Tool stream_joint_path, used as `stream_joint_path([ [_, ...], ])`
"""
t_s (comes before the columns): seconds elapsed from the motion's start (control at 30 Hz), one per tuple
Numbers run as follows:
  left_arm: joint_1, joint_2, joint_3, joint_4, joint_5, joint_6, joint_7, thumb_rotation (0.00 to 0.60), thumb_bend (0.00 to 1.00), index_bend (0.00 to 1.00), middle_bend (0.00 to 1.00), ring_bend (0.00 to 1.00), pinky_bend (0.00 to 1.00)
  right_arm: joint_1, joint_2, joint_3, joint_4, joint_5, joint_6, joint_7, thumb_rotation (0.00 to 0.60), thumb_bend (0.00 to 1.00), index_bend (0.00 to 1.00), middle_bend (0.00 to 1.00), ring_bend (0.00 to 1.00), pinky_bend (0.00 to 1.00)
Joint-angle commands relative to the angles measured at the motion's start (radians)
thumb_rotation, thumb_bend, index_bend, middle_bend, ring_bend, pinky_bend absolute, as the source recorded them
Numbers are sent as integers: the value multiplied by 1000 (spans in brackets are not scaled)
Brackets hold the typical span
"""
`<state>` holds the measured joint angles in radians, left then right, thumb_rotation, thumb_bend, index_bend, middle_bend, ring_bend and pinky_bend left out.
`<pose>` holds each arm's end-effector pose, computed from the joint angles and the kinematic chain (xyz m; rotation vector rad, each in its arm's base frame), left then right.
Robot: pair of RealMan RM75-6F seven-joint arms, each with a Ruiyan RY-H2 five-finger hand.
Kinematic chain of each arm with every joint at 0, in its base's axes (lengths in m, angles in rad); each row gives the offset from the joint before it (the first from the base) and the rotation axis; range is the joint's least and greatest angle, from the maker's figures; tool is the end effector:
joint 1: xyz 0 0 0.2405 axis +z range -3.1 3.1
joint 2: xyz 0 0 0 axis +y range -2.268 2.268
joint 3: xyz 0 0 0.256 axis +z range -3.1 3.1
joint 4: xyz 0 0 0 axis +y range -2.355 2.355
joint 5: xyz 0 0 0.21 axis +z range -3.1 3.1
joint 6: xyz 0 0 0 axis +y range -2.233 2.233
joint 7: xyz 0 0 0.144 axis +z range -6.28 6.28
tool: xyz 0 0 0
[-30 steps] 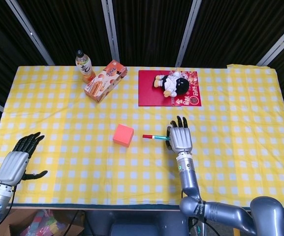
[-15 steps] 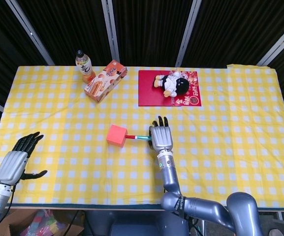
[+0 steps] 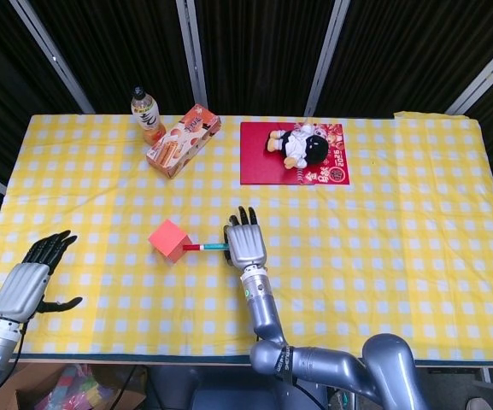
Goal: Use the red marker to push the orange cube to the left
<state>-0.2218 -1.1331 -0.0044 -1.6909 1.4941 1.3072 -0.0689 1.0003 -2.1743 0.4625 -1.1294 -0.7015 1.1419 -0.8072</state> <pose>-0.2805 0.2065 0.1177 -1.5464 -1.1128 -0.9706 -0.0224 -0.3413 -0.1388 1.6534 -1.0698 0.8536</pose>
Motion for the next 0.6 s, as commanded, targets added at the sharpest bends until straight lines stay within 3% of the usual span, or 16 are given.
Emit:
stream_joint_path([
  [0.03, 1, 0, -1, -1, -3, 1, -1, 600, 0, 0, 0, 0, 0, -15, 8, -4, -11, 2, 16, -4, 600, 508, 687, 257, 4, 0],
  [0.43, 1, -2, 0, 0, -1, 1, 6, 600, 0, 0, 0, 0, 0, -77, 54, -27, -84, 14, 79, -34, 600, 507, 687, 257, 5, 0],
  [0.6, 2, -2, 0, -3, 1, 5, 6, 600, 0, 0, 0, 0, 0, -68, 47, -13, -90, 19, 78, -39, 600, 508, 687, 257, 5, 0],
])
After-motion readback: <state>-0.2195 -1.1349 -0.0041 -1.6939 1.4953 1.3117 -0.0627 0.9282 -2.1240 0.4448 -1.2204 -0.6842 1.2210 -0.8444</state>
